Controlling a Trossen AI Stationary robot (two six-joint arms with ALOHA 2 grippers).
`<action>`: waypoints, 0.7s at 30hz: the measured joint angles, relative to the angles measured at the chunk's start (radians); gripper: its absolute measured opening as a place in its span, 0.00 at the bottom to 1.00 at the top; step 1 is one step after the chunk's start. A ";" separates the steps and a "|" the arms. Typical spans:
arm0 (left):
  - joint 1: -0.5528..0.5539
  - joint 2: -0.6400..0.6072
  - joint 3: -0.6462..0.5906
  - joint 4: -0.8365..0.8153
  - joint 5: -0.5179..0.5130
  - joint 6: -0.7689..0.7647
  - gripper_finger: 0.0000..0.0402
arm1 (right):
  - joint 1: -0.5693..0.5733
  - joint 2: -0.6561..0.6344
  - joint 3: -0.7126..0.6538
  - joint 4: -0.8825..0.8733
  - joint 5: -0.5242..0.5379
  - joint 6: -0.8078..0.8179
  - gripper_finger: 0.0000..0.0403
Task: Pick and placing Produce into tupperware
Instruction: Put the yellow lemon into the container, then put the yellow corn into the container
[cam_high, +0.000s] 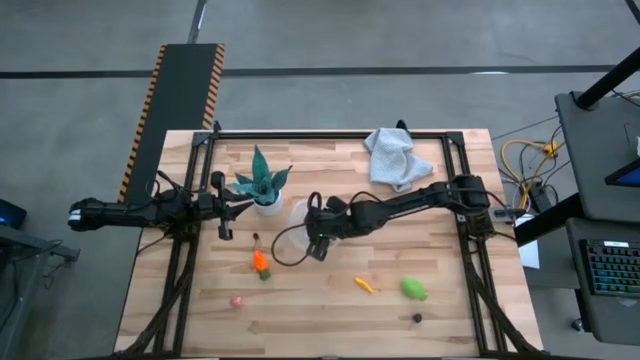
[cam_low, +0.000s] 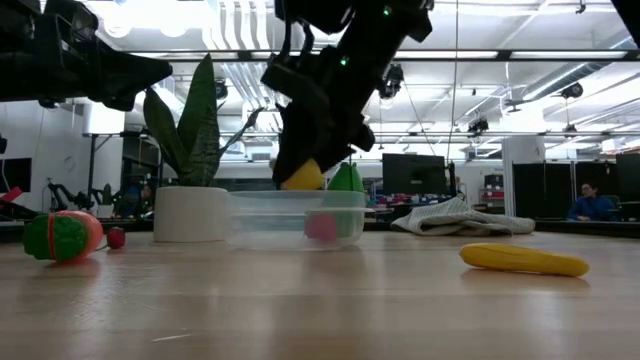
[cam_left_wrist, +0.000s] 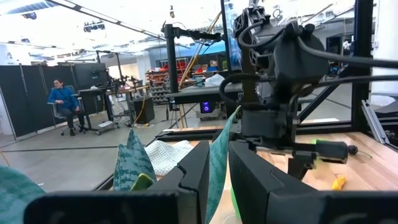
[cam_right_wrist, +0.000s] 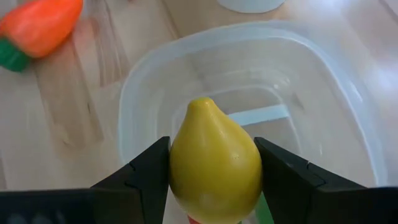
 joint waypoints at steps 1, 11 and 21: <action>0.000 0.000 0.000 0.000 0.000 0.000 0.12 | 0.000 0.002 0.000 0.004 -0.003 -0.001 0.49; 0.000 -0.001 0.000 -0.001 0.000 0.000 0.12 | -0.002 0.002 0.000 0.030 -0.042 -0.024 0.54; 0.000 -0.001 0.000 -0.001 0.000 0.000 0.12 | -0.002 0.001 0.000 0.043 -0.051 -0.034 0.62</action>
